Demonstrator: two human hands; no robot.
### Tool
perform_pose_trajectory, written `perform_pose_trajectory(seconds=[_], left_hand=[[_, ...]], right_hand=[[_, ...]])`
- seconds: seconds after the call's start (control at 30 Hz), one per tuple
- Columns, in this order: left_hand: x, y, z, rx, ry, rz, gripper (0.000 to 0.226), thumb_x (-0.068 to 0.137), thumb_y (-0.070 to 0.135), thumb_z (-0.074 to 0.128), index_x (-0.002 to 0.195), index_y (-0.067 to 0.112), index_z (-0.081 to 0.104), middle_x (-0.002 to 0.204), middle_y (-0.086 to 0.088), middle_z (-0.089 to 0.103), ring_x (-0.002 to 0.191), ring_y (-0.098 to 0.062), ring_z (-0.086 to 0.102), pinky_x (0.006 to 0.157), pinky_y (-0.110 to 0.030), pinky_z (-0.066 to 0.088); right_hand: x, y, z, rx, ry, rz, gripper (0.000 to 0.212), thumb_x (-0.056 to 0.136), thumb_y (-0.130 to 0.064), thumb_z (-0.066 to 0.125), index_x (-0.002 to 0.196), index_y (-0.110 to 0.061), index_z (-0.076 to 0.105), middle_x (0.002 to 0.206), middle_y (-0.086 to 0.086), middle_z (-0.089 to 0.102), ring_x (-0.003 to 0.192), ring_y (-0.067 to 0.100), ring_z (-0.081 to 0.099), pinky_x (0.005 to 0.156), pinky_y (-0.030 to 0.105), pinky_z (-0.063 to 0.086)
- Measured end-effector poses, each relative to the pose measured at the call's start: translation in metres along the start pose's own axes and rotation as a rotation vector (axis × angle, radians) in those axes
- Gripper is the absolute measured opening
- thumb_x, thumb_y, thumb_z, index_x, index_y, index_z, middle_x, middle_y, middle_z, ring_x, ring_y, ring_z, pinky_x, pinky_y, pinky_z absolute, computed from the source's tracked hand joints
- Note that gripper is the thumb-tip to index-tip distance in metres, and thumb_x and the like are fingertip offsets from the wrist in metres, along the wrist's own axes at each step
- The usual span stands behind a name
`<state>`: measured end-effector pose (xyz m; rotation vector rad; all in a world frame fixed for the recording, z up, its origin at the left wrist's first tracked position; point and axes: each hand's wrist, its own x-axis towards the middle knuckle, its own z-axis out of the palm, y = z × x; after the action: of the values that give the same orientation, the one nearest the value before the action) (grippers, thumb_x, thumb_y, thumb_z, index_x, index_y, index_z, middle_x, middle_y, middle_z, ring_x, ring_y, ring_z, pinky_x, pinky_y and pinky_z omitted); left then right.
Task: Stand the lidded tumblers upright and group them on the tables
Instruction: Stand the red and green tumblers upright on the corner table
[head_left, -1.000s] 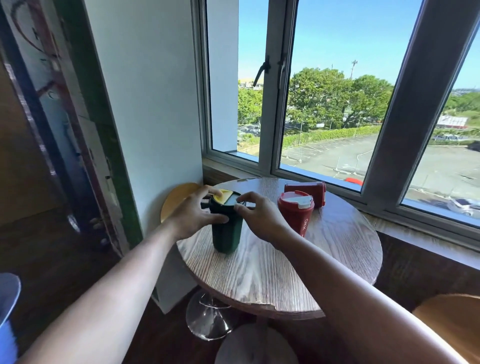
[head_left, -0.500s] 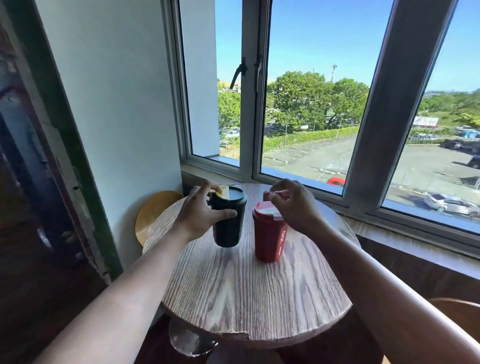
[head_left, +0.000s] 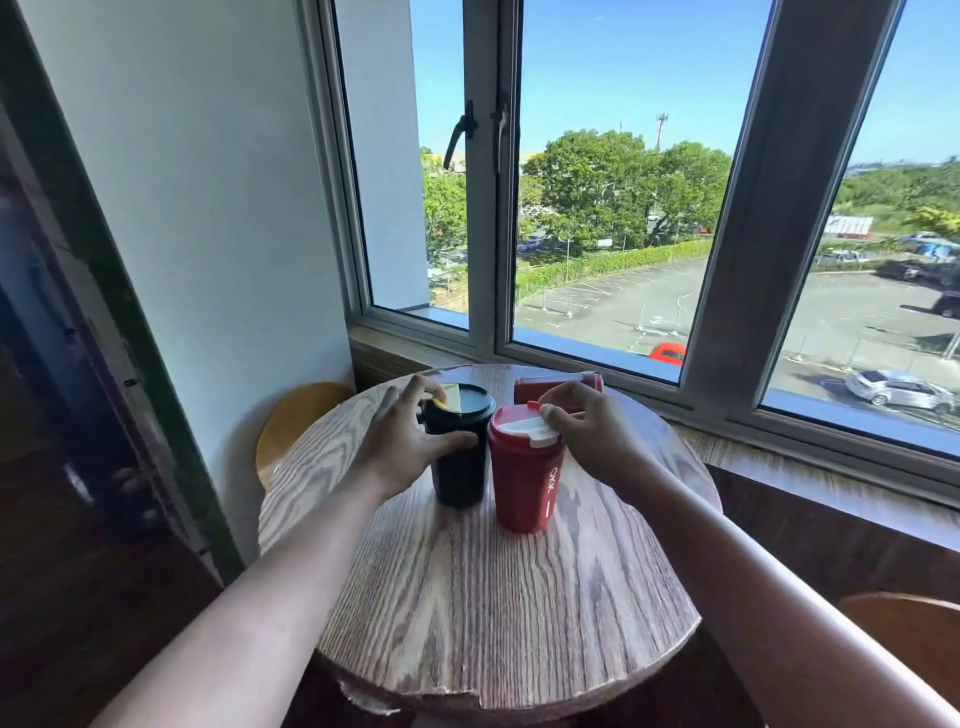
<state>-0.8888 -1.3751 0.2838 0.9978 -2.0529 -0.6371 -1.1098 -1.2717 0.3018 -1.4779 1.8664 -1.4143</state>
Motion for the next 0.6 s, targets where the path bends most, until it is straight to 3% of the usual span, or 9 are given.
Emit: perform_pose_trajectory(seconds=[0.23, 0.4, 0.5, 0.6], left_hand=[[-0.008, 0.005, 0.006, 0.038, 0.039, -0.020, 0.064, 0.065, 0.056, 0.084, 0.113, 0.035, 0.048, 0.121, -0.005, 0.049, 0.110, -0.026, 0.060, 0.091, -0.040, 0.054], [-0.012, 0.010, 0.005, 0.065, 0.009, -0.051, 0.082, 0.067, 0.058, 0.083, 0.134, 0.037, 0.040, 0.134, -0.008, 0.046, 0.123, -0.029, 0.055, 0.092, -0.036, 0.049], [-0.011, 0.013, 0.000, 0.091, -0.027, -0.057, 0.088, 0.067, 0.060, 0.083, 0.138, 0.033, 0.039, 0.141, -0.009, 0.045, 0.129, -0.028, 0.051, 0.093, -0.031, 0.040], [-0.008, 0.018, -0.009, 0.129, -0.041, -0.038, 0.087, 0.068, 0.063, 0.079, 0.139, 0.031, 0.041, 0.145, -0.008, 0.044, 0.131, -0.025, 0.048, 0.098, -0.033, 0.041]], right_hand=[[-0.005, -0.001, 0.003, 0.041, 0.033, 0.011, 0.012, 0.096, -0.021, 0.057, 0.099, -0.018, 0.068, 0.093, -0.006, 0.067, 0.087, 0.009, 0.063, 0.070, 0.022, 0.048], [-0.006, -0.002, 0.002, 0.078, 0.032, 0.021, 0.010, 0.096, -0.021, 0.058, 0.101, -0.018, 0.066, 0.093, -0.005, 0.067, 0.085, 0.008, 0.062, 0.067, 0.020, 0.045], [-0.007, -0.002, 0.002, 0.094, 0.029, 0.031, 0.013, 0.096, -0.025, 0.058, 0.104, -0.017, 0.065, 0.093, -0.005, 0.066, 0.085, 0.008, 0.063, 0.067, 0.021, 0.046], [-0.006, -0.002, 0.002, 0.125, 0.025, 0.034, 0.012, 0.096, -0.025, 0.059, 0.103, -0.017, 0.064, 0.092, -0.005, 0.066, 0.083, 0.009, 0.063, 0.068, 0.022, 0.047]])
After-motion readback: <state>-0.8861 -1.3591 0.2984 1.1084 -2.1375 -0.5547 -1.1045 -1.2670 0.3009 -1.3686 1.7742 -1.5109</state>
